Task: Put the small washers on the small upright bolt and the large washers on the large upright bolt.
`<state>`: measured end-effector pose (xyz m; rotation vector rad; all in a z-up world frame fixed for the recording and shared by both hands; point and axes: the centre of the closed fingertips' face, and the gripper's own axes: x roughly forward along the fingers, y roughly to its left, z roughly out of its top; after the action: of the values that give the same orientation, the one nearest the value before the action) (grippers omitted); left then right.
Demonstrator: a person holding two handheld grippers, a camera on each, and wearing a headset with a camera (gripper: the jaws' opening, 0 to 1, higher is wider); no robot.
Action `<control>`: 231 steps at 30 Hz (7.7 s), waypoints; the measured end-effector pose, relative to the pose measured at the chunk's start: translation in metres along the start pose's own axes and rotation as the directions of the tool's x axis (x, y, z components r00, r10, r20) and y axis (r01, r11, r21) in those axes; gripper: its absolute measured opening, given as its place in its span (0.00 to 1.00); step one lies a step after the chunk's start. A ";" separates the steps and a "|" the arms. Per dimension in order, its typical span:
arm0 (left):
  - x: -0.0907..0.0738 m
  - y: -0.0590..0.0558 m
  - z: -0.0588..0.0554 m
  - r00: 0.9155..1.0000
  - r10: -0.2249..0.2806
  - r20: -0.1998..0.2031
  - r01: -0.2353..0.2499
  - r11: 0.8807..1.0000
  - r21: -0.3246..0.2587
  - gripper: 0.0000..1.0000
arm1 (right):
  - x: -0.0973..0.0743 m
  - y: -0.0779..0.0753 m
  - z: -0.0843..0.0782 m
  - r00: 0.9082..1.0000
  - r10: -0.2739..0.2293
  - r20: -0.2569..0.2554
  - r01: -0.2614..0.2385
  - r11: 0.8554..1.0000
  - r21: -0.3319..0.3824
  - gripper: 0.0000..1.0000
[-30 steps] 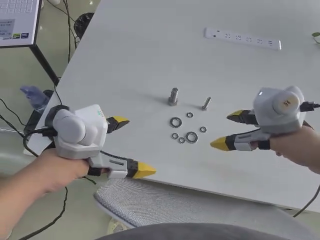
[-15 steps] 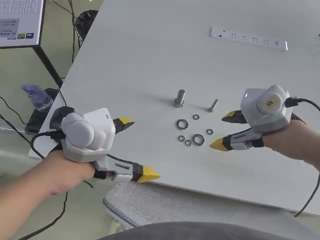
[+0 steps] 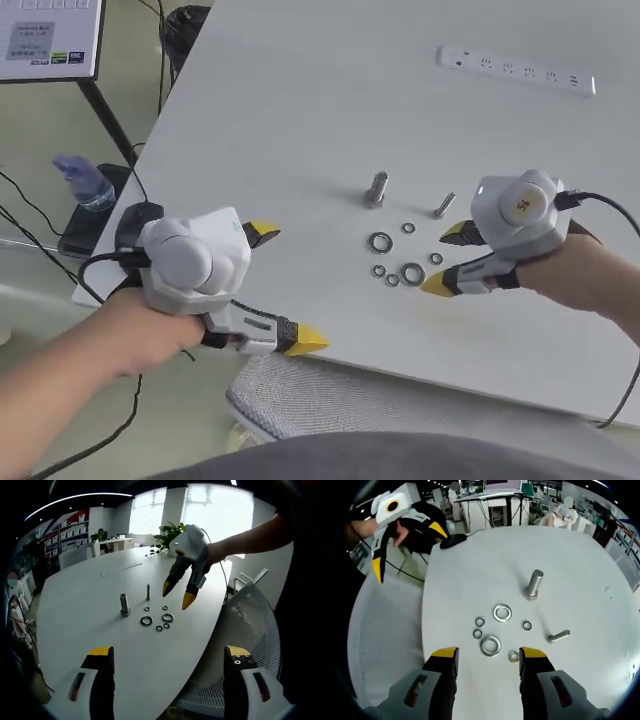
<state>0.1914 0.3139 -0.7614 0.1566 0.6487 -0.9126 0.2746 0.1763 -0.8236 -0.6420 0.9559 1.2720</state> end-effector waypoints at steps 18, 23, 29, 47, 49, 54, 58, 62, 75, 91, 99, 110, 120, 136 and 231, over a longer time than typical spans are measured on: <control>0.002 0.012 0.003 1.000 0.000 0.007 0.000 0.999 0.036 0.86 | 0.031 0.000 -0.006 0.996 -0.017 -0.091 0.008 0.995 -0.095 0.43; 0.004 0.016 0.002 1.000 -0.002 0.008 0.002 0.999 0.032 0.85 | 0.035 0.000 -0.010 0.990 -0.038 -0.137 0.022 0.993 -0.120 0.39; 0.004 0.019 0.005 1.000 -0.003 0.012 0.003 1.000 0.026 0.85 | 0.040 0.003 -0.010 0.988 -0.037 -0.147 0.016 0.990 -0.138 0.37; 0.004 0.020 0.004 1.000 -0.027 0.013 0.027 0.999 0.017 0.82 | 0.046 -0.002 -0.013 0.982 -0.060 -0.181 0.031 0.986 -0.162 0.30; 0.004 0.019 0.004 0.999 -0.031 0.015 0.031 0.999 0.013 0.82 | 0.046 0.001 -0.013 0.983 -0.057 -0.177 0.025 0.983 -0.181 0.28; 0.006 0.019 0.008 0.999 -0.029 0.022 0.029 0.999 0.014 0.81 | 0.045 0.002 -0.013 0.984 -0.055 -0.167 0.028 0.987 -0.158 0.27; 0.006 0.019 0.009 0.999 -0.030 0.025 0.030 0.999 0.016 0.81 | 0.046 0.002 -0.012 0.975 -0.059 -0.214 0.023 0.986 -0.166 0.26; 0.006 0.020 0.009 0.999 -0.030 0.026 0.030 0.999 0.018 0.80 | 0.047 0.001 -0.013 0.957 -0.058 -0.284 0.010 0.986 -0.167 0.26; 0.010 0.020 0.012 0.999 -0.030 0.038 0.029 0.999 0.017 0.77 | 0.052 -0.007 -0.020 0.911 -0.054 -0.409 -0.078 0.951 -0.298 0.25; 0.007 0.009 0.010 0.999 -0.023 0.028 0.023 1.000 0.013 0.74 | 0.053 -0.011 -0.021 0.934 0.000 -0.357 -0.100 0.960 -0.261 0.22; 0.007 0.011 0.011 0.999 -0.013 0.037 0.013 1.000 0.007 0.74 | 0.048 -0.001 -0.016 0.935 -0.014 -0.355 -0.098 0.950 -0.297 0.21; 0.002 0.010 0.008 0.999 -0.002 0.037 0.002 1.000 0.003 0.73 | 0.042 0.004 -0.015 0.961 0.024 -0.274 -0.087 0.971 -0.221 0.21; 0.000 0.009 0.008 0.999 -0.001 0.039 0.001 1.000 -0.002 0.73 | 0.036 0.004 -0.021 0.954 0.024 -0.298 -0.093 0.971 -0.221 0.21; -0.001 0.009 0.008 0.999 -0.007 0.041 0.007 1.000 0.004 0.73 | 0.012 0.000 -0.008 0.954 0.029 -0.299 -0.095 0.974 -0.207 0.21; 0.011 0.041 -0.006 0.999 0.050 -0.021 -0.050 0.999 -0.018 0.86 | 0.023 -0.082 0.111 0.968 -0.031 -0.248 -0.028 0.972 -0.232 0.21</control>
<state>0.2256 0.3343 -0.7781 0.1650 0.6700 -0.8576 0.3811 0.2637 -0.7979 -1.0063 1.0176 1.3345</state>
